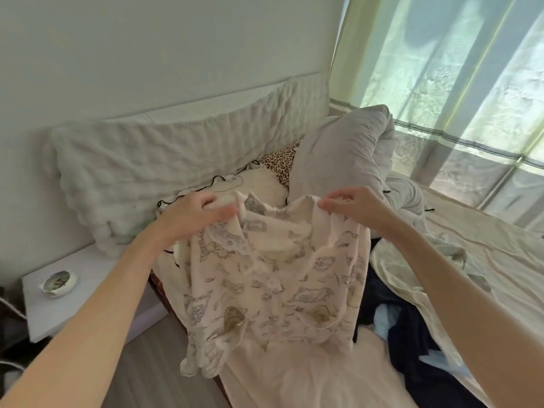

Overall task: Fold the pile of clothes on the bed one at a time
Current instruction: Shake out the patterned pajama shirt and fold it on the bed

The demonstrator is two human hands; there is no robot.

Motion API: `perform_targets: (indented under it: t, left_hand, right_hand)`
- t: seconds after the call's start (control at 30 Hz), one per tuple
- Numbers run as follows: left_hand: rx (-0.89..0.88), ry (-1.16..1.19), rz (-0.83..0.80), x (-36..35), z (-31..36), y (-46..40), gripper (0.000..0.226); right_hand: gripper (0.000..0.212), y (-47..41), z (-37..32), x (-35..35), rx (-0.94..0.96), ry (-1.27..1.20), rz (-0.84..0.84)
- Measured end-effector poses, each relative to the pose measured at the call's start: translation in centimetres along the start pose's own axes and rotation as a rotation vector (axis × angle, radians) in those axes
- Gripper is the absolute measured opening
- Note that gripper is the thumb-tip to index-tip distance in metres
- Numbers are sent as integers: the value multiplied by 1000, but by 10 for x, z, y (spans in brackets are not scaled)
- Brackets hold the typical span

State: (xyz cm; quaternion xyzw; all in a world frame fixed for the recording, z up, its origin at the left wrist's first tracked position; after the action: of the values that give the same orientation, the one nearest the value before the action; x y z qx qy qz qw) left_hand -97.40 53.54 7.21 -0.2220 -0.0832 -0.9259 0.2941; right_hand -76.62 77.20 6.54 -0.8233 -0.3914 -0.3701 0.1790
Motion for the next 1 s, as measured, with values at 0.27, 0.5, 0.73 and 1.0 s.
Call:
perform_targets:
  t: [0.27, 0.5, 0.73, 1.0]
  left_hand:
    - [98, 195, -146, 9, -13, 14, 35]
    - [-107, -135, 151, -4, -39, 19, 15]
    - [-149, -222, 204, -24, -67, 46, 17]
    - [-281, -140, 263, -32, -38, 94, 14]
  right_hand:
    - [12, 4, 28, 12, -94, -5, -176]
    - [44, 38, 31, 8, -21, -2, -89]
    - [21, 78, 48, -33, -139, -70, 203]
    - [14, 160, 30, -12, -103, -92, 388]
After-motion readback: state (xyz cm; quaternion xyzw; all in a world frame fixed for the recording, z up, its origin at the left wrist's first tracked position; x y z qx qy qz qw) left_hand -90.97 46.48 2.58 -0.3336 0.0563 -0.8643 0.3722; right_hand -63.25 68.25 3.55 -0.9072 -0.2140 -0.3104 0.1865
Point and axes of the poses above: each hand's wrist, its own y-axis away from the middle knuckle, its own x-axis out of the back of the hand, z = x × y, the point moved 1 cm from there along -y, towards the middle knuckle, and after that the axes turned 11 degrees about y, right-handed, at the moved point
